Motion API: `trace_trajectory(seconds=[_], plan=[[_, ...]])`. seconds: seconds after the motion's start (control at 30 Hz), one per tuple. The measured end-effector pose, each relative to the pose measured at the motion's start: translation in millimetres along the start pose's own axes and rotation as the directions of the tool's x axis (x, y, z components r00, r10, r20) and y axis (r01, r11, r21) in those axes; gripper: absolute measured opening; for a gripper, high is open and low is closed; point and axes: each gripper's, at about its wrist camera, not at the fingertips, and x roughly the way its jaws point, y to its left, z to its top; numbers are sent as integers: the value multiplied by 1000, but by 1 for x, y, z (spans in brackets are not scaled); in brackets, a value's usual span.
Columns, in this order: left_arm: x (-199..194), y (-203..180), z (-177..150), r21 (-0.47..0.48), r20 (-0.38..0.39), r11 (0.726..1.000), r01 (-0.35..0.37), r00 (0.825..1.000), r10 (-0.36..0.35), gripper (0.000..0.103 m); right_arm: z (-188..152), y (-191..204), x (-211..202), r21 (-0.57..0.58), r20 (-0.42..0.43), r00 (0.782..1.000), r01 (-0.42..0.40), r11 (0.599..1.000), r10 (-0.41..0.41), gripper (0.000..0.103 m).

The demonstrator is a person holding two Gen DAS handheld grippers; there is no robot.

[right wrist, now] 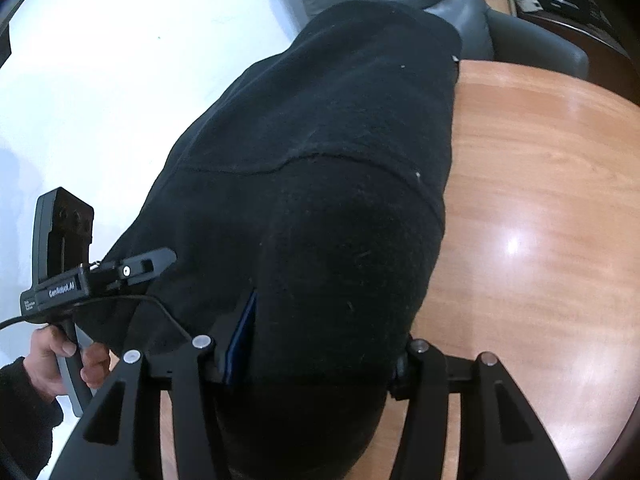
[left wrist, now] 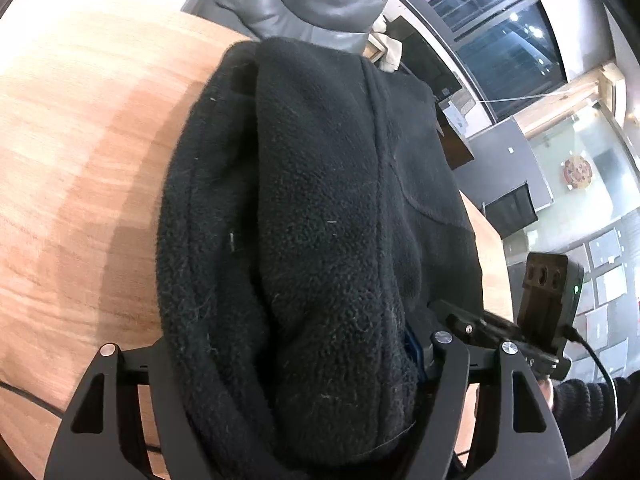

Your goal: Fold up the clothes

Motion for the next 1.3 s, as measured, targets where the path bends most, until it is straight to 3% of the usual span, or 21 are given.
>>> trace_trajectory(seconds=[0.23, 0.53, 0.6, 0.67, 0.7, 0.8, 0.93, 1.0, 1.07, 1.2, 1.3], plan=[[-10, -1, -7, -2, 20, 1000, 1, 1000, -1, 75, -4, 17, 9, 31, 6, 1000, 1, 1000, -1, 57], [-33, -4, -18, 18, 43, 999, -48, 998, 48, 79, 2, 46, 29, 22, -9, 1000, -22, 1000, 23, 61], [-50, -4, -25, 16, 67, 997, -73, 995, 72, 77, 5, 53, 30, 15, -15, 1000, -14, 1000, 14, 71], [-71, -16, -33, 27, 117, 992, -122, 986, 118, 77, 5, 56, 24, 1, -15, 1000, 16, 1000, -16, 91], [-83, -23, -37, 35, 145, 988, -150, 979, 143, 76, 5, 58, 20, -7, -15, 999, 32, 999, -32, 93], [-124, -47, -56, 39, 240, 974, -224, 948, 209, 77, 4, 74, -7, -55, 6, 999, 47, 997, -47, 93], [-191, -90, -89, -23, 360, 947, -322, 881, 308, 77, 6, 129, -47, -205, 59, 996, 72, 976, -61, 93], [-232, -102, -116, -67, 397, 928, -367, 843, 362, 82, 0, 155, -79, -296, 94, 995, 56, 954, -29, 93], [-258, -135, -137, -99, 432, 908, -407, 804, 408, 84, 1, 124, -145, -365, 135, 991, 32, 930, 19, 93], [-327, -172, -194, -152, 496, 869, -472, 724, 480, 98, 8, 74, -262, -484, 215, 970, 3, 875, 116, 93], [-337, -212, -212, -179, 510, 848, -499, 690, 513, 102, 23, 49, -306, -525, 239, 958, -12, 851, 161, 97]])
